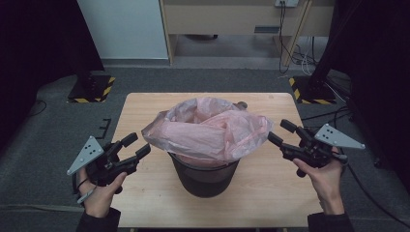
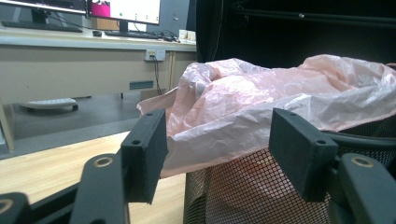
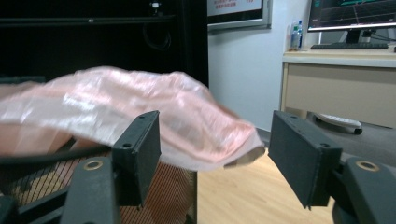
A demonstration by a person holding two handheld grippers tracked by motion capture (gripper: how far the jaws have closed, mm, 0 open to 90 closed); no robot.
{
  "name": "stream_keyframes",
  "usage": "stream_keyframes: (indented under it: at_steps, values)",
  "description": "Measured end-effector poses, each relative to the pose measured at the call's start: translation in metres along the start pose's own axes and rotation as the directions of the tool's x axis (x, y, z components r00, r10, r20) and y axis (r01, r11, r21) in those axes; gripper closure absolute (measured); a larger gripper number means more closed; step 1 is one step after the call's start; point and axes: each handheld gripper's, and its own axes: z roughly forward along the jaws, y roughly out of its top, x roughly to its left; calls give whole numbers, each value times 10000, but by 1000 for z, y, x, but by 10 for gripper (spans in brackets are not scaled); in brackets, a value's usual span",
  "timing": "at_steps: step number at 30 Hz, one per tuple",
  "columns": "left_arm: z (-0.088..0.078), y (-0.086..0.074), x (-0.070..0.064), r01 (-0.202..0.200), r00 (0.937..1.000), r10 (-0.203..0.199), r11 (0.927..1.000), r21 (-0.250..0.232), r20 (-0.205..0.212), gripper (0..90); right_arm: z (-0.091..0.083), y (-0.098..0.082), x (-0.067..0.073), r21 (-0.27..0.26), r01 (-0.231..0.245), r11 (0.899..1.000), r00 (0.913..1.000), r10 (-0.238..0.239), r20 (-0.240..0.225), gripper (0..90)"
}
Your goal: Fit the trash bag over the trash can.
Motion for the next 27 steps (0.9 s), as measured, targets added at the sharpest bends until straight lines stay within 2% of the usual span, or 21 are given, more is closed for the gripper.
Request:
stream_keyframes:
  at_steps: [2, 4, 5, 10, 15, 18, 24, 27]
  values:
    - [3, 0, -2, -61, 10000, 61, 9999, 143, 52, 354, -2, -7, 2, 67, 45, 10000, 10000, -44, -77, 335]
    - [6, -2, -3, -298, 9995, 301, 9988, 390, -69, 349, -1, -13, 4, 131, 147, 9998, 9998, -145, -135, 334]
    - [8, -3, -3, -283, 9996, 285, 9985, 464, -37, 344, 0, -15, 4, 393, 229, 9990, 9995, -221, -226, 332]
    - [10, -4, -7, -514, 9987, 512, 9973, 527, 51, 330, 1, -15, 10, 374, 490, 9981, 9984, -480, -286, 322]
    - [13, -5, -9, -827, 9966, 826, 9932, 825, 38, 324, 10, -13, 19, 570, 798, 9952, 9954, -765, -582, 303]
    - [16, -5, -9, -978, 9952, 983, 9900, 1018, -1, 324, 14, -13, 22, 557, 960, 9938, 9938, -926, -608, 301]
    - [23, -5, -10, -1296, 9912, 1316, 9849, 1146, -107, 324, 19, -10, 23, 233, 944, 9953, 9935, -927, -658, 432]
    - [28, -4, -10, -1529, 9881, 1538, 9801, 1266, 29, 323, 21, -9, 22, 123, 837, 9964, 9941, -826, -702, 470]
